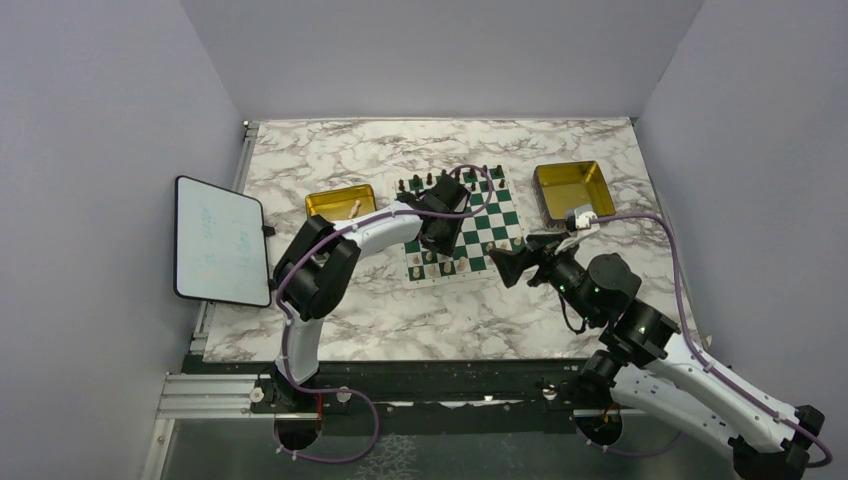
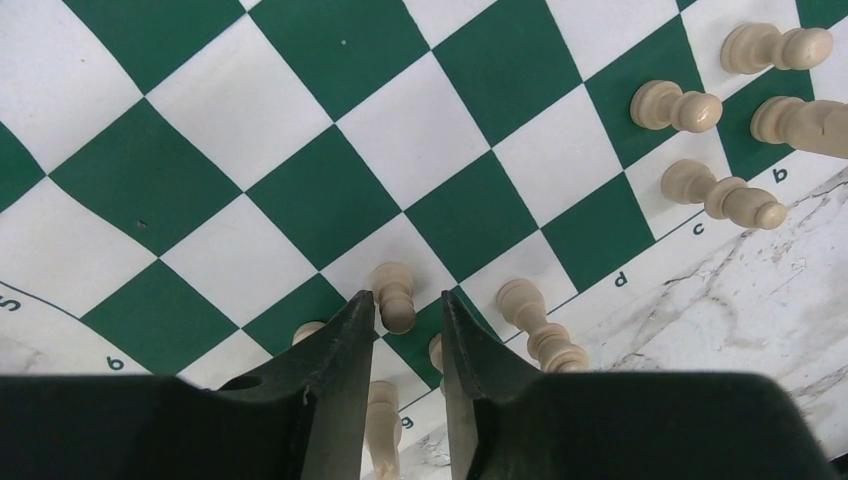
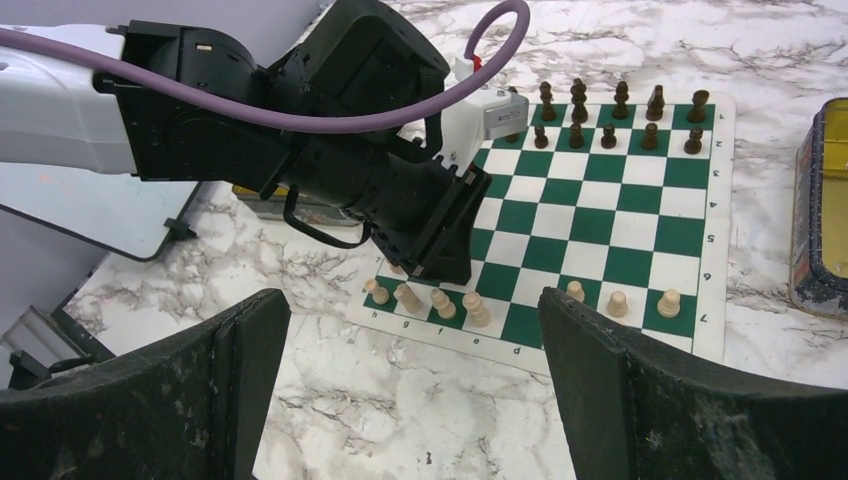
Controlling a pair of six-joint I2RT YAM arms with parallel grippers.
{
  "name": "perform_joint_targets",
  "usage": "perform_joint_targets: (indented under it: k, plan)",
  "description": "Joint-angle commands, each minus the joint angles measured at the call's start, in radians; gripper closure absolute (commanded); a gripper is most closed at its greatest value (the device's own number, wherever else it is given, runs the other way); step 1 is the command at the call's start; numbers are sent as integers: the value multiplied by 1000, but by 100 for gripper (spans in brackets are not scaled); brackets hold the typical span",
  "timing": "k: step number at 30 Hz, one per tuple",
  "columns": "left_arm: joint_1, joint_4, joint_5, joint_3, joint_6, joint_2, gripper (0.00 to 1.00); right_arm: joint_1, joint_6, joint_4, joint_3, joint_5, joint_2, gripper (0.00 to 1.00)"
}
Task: Set up the chess pieces on the board
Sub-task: Place the chess piece on the chessboard, then pick up the chess piece from the storage box.
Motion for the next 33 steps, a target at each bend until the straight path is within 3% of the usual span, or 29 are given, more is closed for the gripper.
perform_joint_targets:
  k: [1, 18, 29, 33]
  plan:
    - [-3, 0, 13, 34, 7, -41, 67, 5, -11, -22, 19, 11, 7, 0]
    - [43, -21, -13, 177, 35, -106, 55, 6, 20, -49, -1, 15, 32, 0]
    - [295, -48, 44, 91, 86, -251, 53, 6, 80, -85, -45, 147, 44, 0]
    - [398, -62, 30, 46, 119, -287, 54, 5, 40, -95, -31, 115, 76, 0]
